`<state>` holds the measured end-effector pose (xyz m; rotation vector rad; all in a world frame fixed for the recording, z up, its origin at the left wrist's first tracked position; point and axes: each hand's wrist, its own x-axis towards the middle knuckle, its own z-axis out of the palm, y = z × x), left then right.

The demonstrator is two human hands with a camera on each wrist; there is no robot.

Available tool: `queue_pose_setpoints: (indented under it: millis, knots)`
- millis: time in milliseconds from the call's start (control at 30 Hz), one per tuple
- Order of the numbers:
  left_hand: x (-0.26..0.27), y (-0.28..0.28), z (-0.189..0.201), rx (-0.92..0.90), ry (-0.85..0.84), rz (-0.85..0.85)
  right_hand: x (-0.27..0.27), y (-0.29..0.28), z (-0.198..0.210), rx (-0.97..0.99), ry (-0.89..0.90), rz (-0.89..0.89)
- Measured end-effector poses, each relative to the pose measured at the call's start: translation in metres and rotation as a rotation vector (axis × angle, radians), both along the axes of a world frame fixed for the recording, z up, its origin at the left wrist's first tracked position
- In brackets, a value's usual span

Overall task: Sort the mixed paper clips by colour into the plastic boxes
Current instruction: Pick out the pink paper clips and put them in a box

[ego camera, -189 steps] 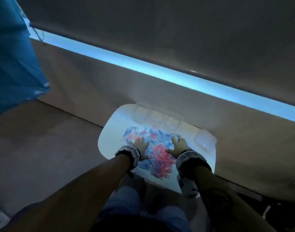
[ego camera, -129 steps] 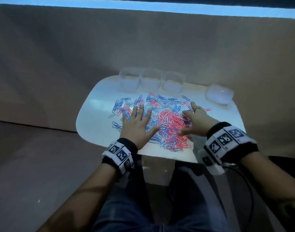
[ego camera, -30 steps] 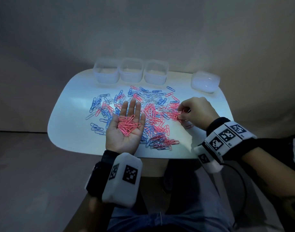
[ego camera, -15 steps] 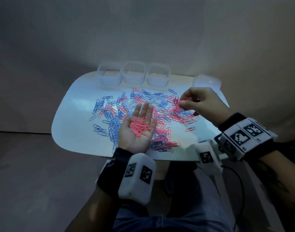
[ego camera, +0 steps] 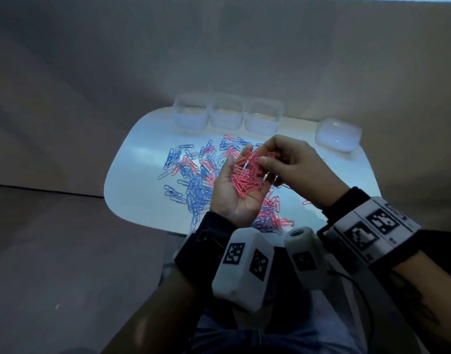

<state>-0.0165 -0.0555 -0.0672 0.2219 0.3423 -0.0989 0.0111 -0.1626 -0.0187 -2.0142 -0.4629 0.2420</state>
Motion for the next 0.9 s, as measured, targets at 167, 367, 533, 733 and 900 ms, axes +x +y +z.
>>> queue_pose_setpoints:
  millis: [167, 367, 533, 733, 900]
  knots:
    - [-0.002, 0.003, -0.001, -0.069, -0.005, 0.028, -0.002, 0.002, 0.006, -0.071, -0.167, -0.006]
    - [-0.007, 0.007, 0.004, -0.068, -0.018, 0.011, -0.01, -0.004, 0.011, -0.064, -0.265, -0.049]
    - [-0.01, 0.004, 0.006, -0.051, -0.01, -0.04, -0.016, 0.009, -0.003, -0.363, -0.242, 0.11]
    - [-0.01, 0.004, 0.004, -0.094, 0.062, -0.022, -0.022, 0.016, -0.003, -0.265, -0.255, 0.062]
    - [-0.003, 0.033, 0.002, -0.086, 0.133, -0.019, 0.042, 0.0, 0.005, -0.29, -0.278, -0.242]
